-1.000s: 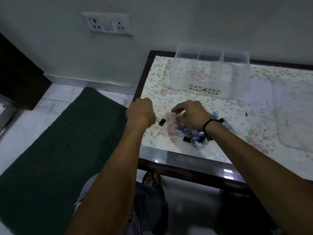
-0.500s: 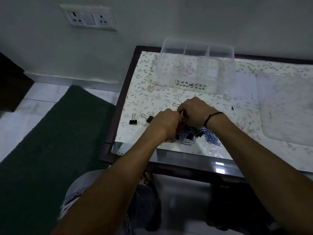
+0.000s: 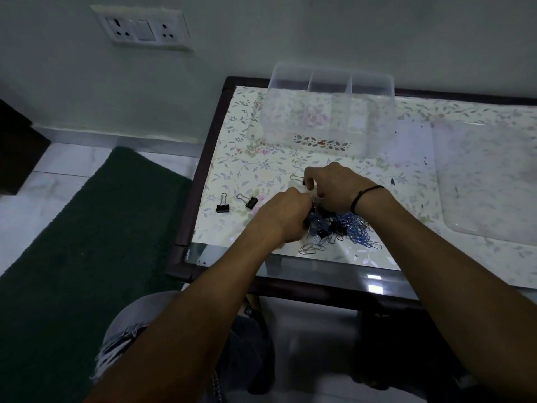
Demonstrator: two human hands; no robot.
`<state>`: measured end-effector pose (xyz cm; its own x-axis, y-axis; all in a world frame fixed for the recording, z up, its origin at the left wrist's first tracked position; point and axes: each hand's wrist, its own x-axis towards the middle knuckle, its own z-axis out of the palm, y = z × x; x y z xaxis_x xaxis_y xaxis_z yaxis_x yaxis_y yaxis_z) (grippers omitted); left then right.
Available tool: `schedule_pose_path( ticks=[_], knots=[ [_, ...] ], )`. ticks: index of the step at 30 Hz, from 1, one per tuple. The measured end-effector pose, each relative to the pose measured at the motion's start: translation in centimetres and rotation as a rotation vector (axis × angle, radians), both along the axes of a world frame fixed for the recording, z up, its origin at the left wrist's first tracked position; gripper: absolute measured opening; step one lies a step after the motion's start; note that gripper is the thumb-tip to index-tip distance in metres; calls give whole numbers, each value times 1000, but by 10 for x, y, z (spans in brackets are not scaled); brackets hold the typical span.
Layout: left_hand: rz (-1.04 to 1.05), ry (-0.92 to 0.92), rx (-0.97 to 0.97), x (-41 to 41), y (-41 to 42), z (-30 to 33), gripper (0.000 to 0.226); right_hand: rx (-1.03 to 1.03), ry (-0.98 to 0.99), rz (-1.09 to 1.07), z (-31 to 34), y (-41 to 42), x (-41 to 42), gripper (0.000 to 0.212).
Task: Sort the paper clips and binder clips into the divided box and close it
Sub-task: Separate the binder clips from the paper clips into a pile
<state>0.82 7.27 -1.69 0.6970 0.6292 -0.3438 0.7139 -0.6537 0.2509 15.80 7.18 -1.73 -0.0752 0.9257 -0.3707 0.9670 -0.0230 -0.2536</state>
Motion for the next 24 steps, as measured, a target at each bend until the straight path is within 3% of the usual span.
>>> schedule_pose_path(
  ticks=[10,14,20,24],
  knots=[
    [127,-97,-24,-2,14,3,18,-19,8,-5,0,1,3,45],
    [158,-111,-29,-3,16,5,19,-7,15,-35,1,4,7,35],
    [214,-152,5,-8,31,11,13,223,-1,-137,-14,19,10,47],
    [222,-158,28,-10,33,15,13,185,65,-197,-24,28,0,48]
  ],
)
